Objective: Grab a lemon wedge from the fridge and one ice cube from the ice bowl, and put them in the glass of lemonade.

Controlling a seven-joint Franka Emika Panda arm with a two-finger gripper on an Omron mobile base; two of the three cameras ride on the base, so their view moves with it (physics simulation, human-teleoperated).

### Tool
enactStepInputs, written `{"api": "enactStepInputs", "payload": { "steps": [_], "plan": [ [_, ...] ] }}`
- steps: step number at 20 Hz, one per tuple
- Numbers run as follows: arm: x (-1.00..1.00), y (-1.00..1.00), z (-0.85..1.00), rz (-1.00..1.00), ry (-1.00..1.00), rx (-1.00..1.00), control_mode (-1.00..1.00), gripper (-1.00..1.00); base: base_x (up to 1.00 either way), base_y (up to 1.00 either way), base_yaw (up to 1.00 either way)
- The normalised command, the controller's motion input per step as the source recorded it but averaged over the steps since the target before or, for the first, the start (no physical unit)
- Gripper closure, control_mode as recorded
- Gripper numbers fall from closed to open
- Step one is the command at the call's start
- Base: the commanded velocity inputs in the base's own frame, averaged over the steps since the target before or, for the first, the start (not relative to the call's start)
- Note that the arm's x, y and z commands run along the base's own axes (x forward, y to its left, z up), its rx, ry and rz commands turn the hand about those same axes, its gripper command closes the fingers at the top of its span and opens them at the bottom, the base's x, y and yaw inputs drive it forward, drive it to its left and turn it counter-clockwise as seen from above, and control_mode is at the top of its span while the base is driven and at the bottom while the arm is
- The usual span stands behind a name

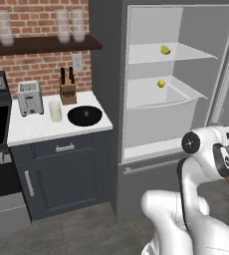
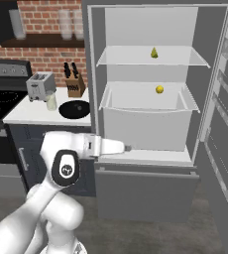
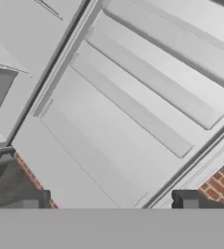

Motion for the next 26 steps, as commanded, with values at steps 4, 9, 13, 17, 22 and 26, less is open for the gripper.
{"api": "enactStepInputs", "payload": {
  "steps": [4, 9, 13, 17, 22, 26],
  "plan": [
    [-0.69, 1.0, 0.0, -0.01, -0.16, 0.3, -1.0, -1.0, 0.0, 0.0, 0.0],
    [-0.54, 0.94, 0.0, 0.03, -0.15, 0.38, -1.0, -1.0, 0.0, 0.0, 0.0],
    [-0.19, 0.62, -0.21, 0.2, -0.13, 0.4, -1.0, -1.0, 0.0, 0.0, 0.0],
    [0.01, 0.25, -0.46, 0.3, -0.12, 0.36, -1.0, -1.0, 0.0, 0.0, 0.0],
    [0.2, 0.04, -0.32, 0.29, -0.04, 0.2, -1.0, -1.0, 0.0, 0.0, 0.0],
    [0.18, 0.0, -0.28, 0.14, 0.0, 0.03, -1.0, -1.0, 0.0, 0.0, 0.0]
  ]
}}
